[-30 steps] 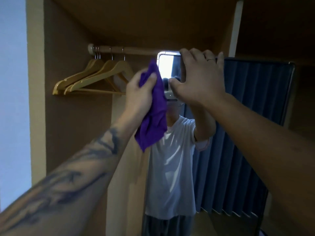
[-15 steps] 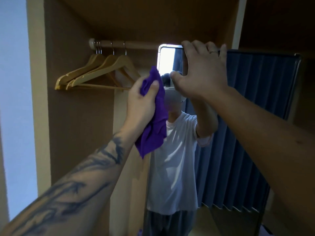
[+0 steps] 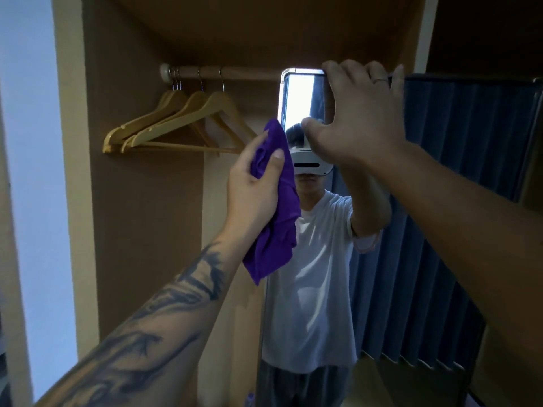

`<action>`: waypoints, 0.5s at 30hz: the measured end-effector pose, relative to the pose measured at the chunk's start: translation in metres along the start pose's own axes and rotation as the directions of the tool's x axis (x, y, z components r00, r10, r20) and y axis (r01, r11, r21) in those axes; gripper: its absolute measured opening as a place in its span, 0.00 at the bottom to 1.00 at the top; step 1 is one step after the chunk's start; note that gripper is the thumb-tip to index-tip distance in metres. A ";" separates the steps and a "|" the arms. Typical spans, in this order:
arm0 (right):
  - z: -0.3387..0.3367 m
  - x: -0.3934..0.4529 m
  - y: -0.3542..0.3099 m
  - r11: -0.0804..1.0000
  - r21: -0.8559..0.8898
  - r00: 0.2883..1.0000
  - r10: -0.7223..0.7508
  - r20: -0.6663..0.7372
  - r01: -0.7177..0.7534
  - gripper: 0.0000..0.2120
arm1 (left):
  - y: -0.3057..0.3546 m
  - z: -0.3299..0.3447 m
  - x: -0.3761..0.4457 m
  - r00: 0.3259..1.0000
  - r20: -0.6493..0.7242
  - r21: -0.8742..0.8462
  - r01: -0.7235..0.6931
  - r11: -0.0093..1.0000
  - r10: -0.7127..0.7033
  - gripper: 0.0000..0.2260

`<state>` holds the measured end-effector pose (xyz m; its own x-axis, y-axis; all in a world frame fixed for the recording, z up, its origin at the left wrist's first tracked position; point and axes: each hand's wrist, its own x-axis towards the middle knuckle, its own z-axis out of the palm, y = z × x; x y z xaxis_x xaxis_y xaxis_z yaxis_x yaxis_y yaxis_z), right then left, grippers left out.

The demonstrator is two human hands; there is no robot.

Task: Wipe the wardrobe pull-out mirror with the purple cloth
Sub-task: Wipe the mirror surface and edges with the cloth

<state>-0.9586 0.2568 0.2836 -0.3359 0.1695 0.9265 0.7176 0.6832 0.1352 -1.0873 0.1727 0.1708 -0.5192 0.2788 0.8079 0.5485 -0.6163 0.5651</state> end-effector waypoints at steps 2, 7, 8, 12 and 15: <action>-0.001 0.000 0.001 1.000 0.009 1.000 -0.005 -0.005 0.005 0.39 | 0.015 -0.001 0.021 1.000 0.029 0.000 -0.008 1.000 0.008 0.19; -0.003 -0.001 0.003 1.000 0.021 1.000 -0.008 -0.005 0.008 0.39 | 0.024 0.005 0.031 0.999 0.042 -0.017 -0.020 1.000 0.021 0.19; -0.003 -0.001 0.002 1.000 0.018 1.000 -0.005 -0.003 0.005 0.39 | 0.018 0.004 0.022 0.999 0.038 -0.034 -0.009 0.999 0.010 0.19; -0.001 -0.002 0.002 1.000 0.008 1.000 -0.003 -0.001 0.003 0.39 | -0.013 -0.007 -0.023 0.998 0.035 -0.055 0.057 0.997 -0.055 0.16; 0.001 -0.003 0.000 1.000 -0.008 1.000 0.008 -0.009 -0.008 0.37 | -0.017 -0.009 -0.027 0.996 0.042 -0.039 0.079 0.996 -0.077 0.13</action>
<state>-0.9579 0.2572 0.2810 -0.3244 0.1684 0.9308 0.7250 0.6763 0.1303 -1.0881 0.1691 0.1376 -0.5321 0.3558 0.7683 0.4799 -0.6209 0.6199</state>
